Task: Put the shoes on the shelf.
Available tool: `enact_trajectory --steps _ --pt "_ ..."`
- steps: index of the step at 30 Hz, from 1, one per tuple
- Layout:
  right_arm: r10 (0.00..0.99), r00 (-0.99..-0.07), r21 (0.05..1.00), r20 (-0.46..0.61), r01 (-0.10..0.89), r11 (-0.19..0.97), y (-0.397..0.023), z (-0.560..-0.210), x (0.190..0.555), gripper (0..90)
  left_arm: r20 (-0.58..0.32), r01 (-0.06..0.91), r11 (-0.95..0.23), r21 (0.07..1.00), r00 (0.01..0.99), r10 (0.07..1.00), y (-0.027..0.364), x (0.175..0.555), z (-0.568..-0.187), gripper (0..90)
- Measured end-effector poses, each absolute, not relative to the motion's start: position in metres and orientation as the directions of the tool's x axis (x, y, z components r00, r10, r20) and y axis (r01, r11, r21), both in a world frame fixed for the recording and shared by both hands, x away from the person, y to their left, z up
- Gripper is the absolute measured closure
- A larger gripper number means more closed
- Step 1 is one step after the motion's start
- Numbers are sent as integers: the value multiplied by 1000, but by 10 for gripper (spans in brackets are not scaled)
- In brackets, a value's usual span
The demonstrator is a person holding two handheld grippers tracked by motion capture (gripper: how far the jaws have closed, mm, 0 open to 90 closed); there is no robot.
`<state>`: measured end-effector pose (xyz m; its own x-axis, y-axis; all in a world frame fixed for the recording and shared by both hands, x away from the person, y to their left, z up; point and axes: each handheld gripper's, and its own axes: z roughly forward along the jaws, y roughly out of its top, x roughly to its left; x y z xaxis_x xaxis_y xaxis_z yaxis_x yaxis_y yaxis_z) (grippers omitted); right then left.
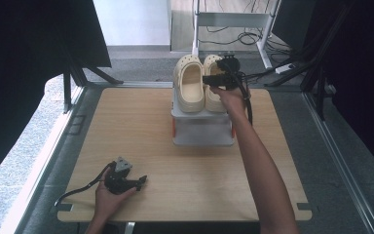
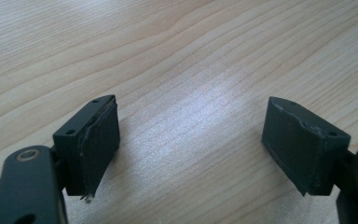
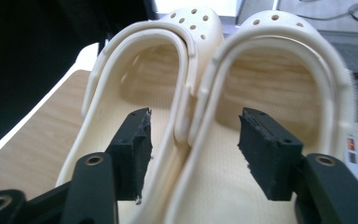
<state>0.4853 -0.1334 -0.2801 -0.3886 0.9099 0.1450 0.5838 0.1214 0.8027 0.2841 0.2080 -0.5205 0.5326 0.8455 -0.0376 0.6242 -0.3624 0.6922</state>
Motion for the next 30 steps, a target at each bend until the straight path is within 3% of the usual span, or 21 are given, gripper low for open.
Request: enact_trajectory --steps 16,30 --pt "804 -568 840 175 512 179 -178 -305 442 523 -35 623 -359 695 529 848 207 284 -521 195" --pt "738 -656 891 158 416 180 -200 -321 391 571 -36 623 -358 695 527 849 207 284 -521 195"
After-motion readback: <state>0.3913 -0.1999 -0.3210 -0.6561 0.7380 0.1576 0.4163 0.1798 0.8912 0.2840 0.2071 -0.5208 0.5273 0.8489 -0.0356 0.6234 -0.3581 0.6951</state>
